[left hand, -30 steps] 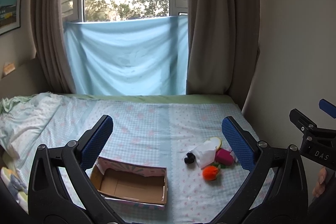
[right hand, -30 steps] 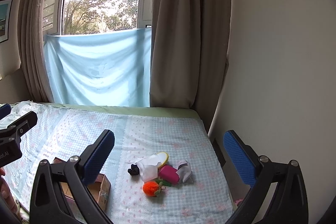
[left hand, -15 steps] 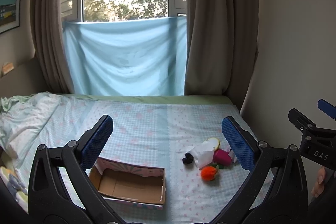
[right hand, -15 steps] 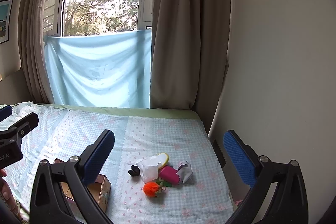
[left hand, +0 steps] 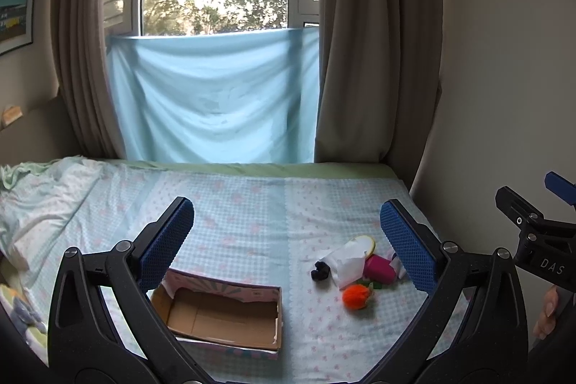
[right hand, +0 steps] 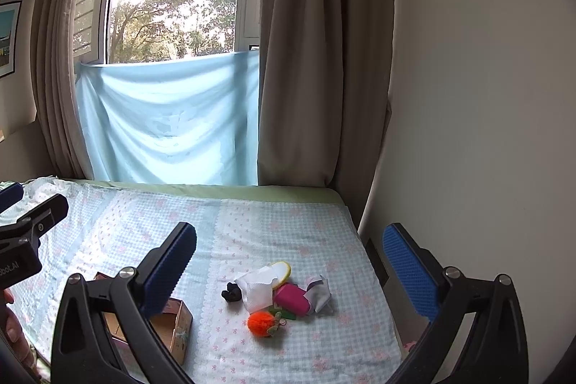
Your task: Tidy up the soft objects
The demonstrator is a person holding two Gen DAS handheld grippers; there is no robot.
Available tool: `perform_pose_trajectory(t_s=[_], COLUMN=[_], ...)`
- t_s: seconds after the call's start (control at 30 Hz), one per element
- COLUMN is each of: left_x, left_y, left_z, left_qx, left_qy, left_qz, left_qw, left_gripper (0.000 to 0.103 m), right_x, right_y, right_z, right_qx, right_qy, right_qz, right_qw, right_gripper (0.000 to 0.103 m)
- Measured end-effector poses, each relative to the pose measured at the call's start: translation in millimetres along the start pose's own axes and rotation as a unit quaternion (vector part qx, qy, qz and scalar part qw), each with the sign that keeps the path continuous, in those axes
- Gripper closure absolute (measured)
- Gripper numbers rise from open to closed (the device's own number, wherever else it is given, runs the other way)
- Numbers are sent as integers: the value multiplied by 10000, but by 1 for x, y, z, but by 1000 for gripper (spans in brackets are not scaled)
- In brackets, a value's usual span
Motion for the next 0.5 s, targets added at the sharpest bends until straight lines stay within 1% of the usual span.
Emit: perform_pose_trajectory(t_s=[0.5], left_x=[1], left_y=[2], left_z=[1], left_qx=[41], left_qy=[12], left_qz=[-6], left_qw=[10000], left_gripper=[0], right_x=[1], right_y=[3], right_z=[1], right_qx=[13], right_qy=[-1], right_qz=[3], right_qw=[10000], right_gripper=[0])
Point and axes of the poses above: each gripper's, at about its wrist camera, not at the fingertips, and z roughly the way its jaws point, y to its left, x to its underside, the point moved 10 cm from there along z, roughly the way its jaws point, and after that the axes turned 13 degrees about z, right-handed, at the moved point
